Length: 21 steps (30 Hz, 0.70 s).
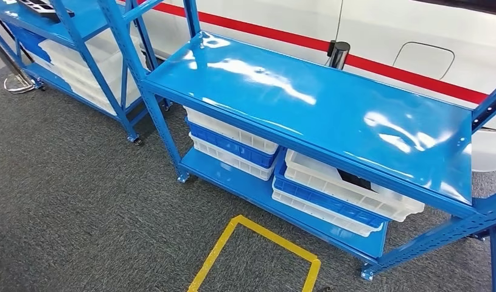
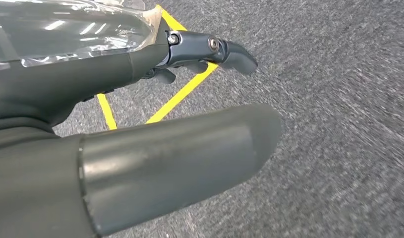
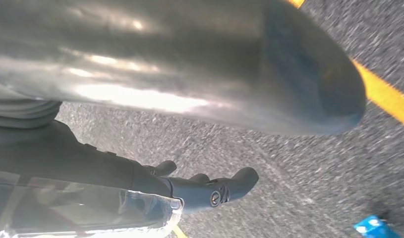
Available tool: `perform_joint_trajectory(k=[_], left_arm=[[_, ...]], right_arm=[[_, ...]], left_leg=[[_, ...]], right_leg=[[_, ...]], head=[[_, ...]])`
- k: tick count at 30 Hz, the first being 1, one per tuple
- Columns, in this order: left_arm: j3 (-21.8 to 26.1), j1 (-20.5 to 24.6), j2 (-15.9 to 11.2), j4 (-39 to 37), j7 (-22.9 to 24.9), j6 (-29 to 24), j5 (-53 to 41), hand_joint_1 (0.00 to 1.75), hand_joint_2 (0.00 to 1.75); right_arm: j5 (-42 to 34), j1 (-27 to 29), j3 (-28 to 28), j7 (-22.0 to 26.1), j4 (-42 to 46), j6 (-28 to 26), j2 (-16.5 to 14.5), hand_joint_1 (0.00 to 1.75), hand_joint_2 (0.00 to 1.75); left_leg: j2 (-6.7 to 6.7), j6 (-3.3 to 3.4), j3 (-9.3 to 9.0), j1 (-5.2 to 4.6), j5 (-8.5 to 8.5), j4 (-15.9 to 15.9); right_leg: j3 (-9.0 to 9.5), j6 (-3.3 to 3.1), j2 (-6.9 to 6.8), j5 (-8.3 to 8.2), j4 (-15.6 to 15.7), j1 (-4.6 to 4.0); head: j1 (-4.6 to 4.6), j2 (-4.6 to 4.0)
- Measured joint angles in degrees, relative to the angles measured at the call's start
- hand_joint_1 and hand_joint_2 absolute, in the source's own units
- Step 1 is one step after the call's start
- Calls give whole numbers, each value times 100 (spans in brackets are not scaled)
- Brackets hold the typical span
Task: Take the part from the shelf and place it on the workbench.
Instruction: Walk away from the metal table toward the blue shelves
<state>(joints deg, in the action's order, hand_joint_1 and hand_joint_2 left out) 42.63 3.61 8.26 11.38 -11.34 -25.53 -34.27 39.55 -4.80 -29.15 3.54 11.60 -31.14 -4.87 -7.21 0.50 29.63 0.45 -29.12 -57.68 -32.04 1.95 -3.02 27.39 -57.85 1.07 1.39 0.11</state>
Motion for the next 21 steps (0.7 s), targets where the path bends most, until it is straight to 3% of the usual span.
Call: perform_joint_trajectory(k=[2, 4, 6, 7, 8, 9, 11, 13, 15, 17, 19, 21], left_arm=[[1, 18, 2, 0, 0, -1, 0, 0, 0], [1, 2, 0, -2, 1, -2, 1, 0, 0], [3, -29, 0, -6, 2, -2, 2, 0, 0], [4, -42, -1, -8, 2, -1, 2, 0, 0], [5, -48, -2, -8, 2, -1, 2, 0, 0], [7, -49, -3, -8, 1, -1, 2, 0, 0], [10, -49, -10, -8, -1, -2, 0, 0, 0], [11, -48, -15, -8, -6, -2, -3, 0, 0], [11, -37, -10, -8, -13, -2, -5, 0, 0], [12, -33, -4, -7, -19, -2, -9, 0, 0], [12, -41, -4, -8, -23, -4, -11, 0, 0], [11, -46, -6, -8, -26, -3, -14, 0, 0]], right_arm=[[4, -3, -17, -4, 0, 2, 3, 0, 0], [13, -26, -27, -9, 0, 7, 5, 0, 0], [21, -33, -32, -13, -1, 12, 3, 0, 0], [22, -28, -34, -18, -1, 13, 3, 0, 0], [23, -23, -35, -25, -1, 15, 4, 0, 0], [25, -21, -37, -32, -1, 17, 5, 0, 0], [30, -34, -38, -41, 0, 20, 2, 0, 0], [35, -46, -38, -44, 1, 21, -1, 0, 0], [36, -30, -40, -45, -1, 21, 2, 0, 0], [31, -18, -42, -47, -2, 20, 6, 0, 0], [25, -38, -43, -48, -2, 20, 5, 0, 0], [25, -46, -43, -48, -2, 20, 4, 0, 0]], left_leg=[[244, -64, 71, 44, -186, -224], [582, -86, 369, 60, -561, -874], [698, -86, 705, 61, -791, -1523], [715, -81, 775, 63, -742, -1609], [733, -70, 742, 66, -578, -1469], [788, -54, 625, 72, -349, -1158], [1069, -11, 338, 90, 11, -436], [1229, 21, 211, 77, 95, -112], [1104, 83, 184, 49, 112, -58], [955, 173, 144, 48, 158, 21], [778, 222, 127, 44, 177, 61], [596, 233, 138, 35, 172, 59]], right_leg=[[19, -91, 133, -26, 15, 37], [19, -163, 272, -48, 16, 31], [14, -191, 437, -56, 12, 4], [18, -195, 522, -58, 10, -3], [26, -194, 606, -58, 8, -6], [35, -192, 687, -58, 7, -6], [29, -175, 834, -55, -6, -22], [-23, -117, 957, -64, -13, -34], [-83, -33, 1039, -83, -7, -22], [-186, 1, 822, 9, -178, -24], [-482, -26, 502, 307, -764, -24], [-824, -12, 403, 573, -1439, -6]], head=[[-7, 0], [-15, 0], [-16, 0], [-16, 0], [-16, 0], [-16, 0], [-14, 0], [-10, 0], [-11, 0], [-2, 0], [18, 0], [28, 0]])
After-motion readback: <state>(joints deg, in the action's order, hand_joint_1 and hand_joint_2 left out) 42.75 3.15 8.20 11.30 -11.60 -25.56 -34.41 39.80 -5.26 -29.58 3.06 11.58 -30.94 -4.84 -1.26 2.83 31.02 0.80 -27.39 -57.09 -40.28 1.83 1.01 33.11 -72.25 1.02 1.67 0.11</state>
